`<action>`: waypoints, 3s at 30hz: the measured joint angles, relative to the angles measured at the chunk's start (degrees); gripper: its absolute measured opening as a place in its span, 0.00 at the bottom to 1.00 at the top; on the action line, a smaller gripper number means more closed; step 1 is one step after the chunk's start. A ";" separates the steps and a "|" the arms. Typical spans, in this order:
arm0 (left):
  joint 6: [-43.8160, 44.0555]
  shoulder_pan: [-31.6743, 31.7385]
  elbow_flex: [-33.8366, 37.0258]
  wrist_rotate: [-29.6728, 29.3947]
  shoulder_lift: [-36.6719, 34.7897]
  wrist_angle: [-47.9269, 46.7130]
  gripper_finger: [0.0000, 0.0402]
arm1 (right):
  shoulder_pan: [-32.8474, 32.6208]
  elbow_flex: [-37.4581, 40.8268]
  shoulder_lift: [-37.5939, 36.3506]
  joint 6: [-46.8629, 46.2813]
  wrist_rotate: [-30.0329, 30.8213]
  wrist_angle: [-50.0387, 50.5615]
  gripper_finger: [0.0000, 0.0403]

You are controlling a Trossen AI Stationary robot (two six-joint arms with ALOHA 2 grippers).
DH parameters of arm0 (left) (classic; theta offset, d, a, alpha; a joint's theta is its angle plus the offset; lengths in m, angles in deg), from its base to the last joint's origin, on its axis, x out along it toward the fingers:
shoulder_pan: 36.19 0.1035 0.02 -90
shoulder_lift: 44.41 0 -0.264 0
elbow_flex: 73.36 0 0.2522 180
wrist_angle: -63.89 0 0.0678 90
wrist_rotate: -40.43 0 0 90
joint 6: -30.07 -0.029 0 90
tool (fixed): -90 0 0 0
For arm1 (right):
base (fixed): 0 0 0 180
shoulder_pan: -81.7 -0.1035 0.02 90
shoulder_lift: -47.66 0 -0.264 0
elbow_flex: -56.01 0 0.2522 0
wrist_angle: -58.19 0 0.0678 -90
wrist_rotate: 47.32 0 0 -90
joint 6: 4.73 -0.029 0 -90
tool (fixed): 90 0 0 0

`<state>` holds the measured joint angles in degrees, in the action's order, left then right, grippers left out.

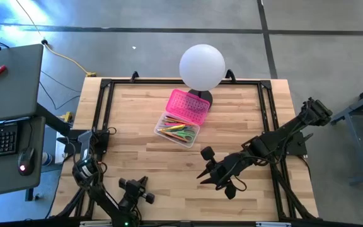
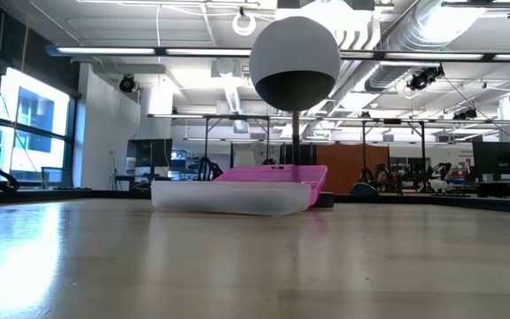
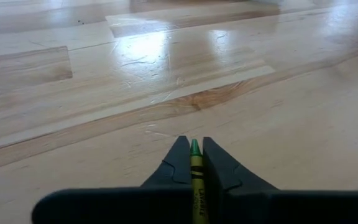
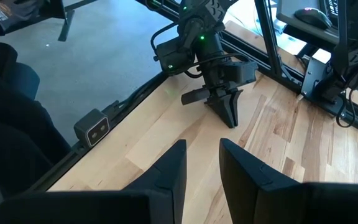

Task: Pick & place school supplies into a supply box
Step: Put the green crayon into the pink supply box, then close the pink supply box

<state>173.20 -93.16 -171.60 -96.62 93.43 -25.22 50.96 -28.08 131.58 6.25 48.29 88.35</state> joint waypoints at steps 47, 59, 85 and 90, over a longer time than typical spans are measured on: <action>-89.02 50.38 -1.81 7.26 -23.58 36.78 0.10 | -0.01 -0.01 0.00 0.00 0.00 -0.46 0.18; -88.68 50.27 5.39 4.46 -23.58 44.96 0.19 | -0.02 0.00 -0.01 0.01 0.01 -0.70 0.18; -97.71 54.34 7.76 9.60 -25.12 50.06 0.34 | 0.00 0.00 0.00 -0.01 0.02 -0.83 0.18; -98.11 54.34 3.24 8.50 -29.00 40.48 0.34 | -0.02 0.00 0.00 -0.01 0.00 -0.99 0.18</action>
<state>75.09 -38.82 -168.36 -88.12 64.42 15.26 50.93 -28.08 131.58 6.23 48.29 87.36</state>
